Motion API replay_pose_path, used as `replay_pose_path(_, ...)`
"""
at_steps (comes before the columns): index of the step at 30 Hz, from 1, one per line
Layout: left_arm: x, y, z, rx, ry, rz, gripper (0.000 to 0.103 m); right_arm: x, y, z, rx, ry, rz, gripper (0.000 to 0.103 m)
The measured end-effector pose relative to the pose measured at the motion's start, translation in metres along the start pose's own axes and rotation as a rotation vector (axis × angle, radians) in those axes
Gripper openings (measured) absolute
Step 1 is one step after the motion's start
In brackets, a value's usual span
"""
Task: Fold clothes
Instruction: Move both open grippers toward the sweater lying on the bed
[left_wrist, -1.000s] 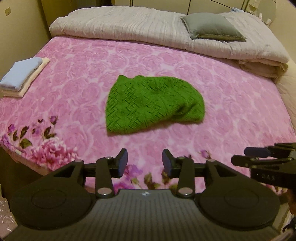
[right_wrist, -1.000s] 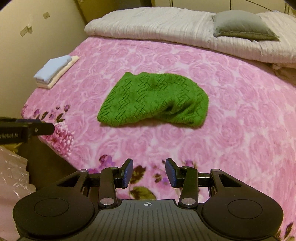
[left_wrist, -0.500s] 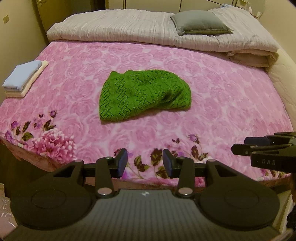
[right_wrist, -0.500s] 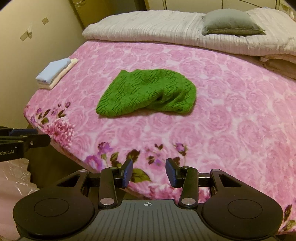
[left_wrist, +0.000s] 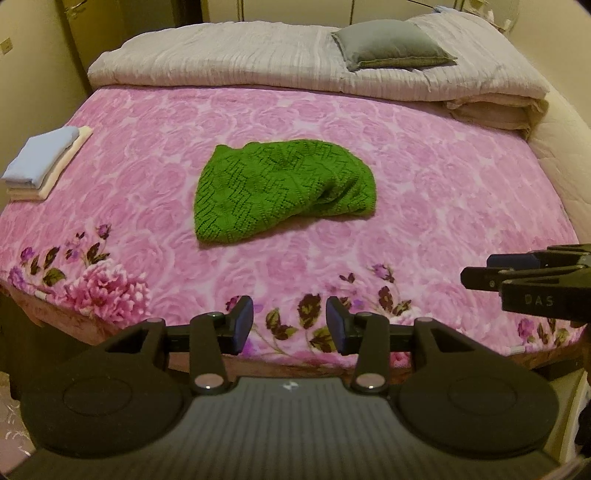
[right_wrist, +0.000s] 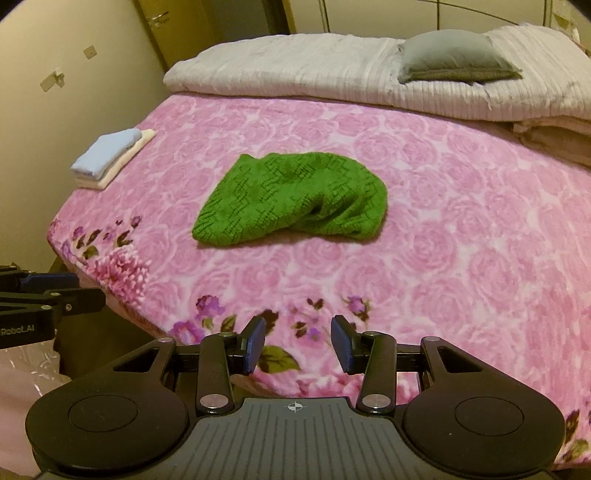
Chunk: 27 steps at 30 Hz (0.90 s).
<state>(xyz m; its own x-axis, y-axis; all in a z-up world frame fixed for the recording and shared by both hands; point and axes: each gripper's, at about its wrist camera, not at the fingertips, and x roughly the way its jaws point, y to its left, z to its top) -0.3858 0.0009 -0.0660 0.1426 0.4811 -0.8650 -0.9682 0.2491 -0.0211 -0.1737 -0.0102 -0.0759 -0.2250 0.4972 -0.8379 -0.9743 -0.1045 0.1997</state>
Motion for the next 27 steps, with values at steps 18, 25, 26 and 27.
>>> replay_pose_path(18, 0.076, 0.062, 0.064, -0.005, 0.074, -0.071, 0.039, 0.064, -0.003, 0.049, 0.101, 0.068, -0.067, 0.044)
replay_pose_path(25, 0.115, 0.099, 0.111, 0.021, 0.108, -0.095, 0.040, 0.094, -0.012, 0.081, 0.205, 0.080, -0.110, 0.044)
replay_pose_path(26, 0.122, 0.104, 0.116, 0.025, 0.115, -0.100, 0.040, 0.099, -0.014, 0.084, 0.225, 0.085, -0.123, 0.044)
replay_pose_path(27, 0.129, 0.109, 0.120, 0.028, 0.126, -0.103, 0.040, 0.103, -0.017, 0.087, 0.247, 0.090, -0.134, 0.044)
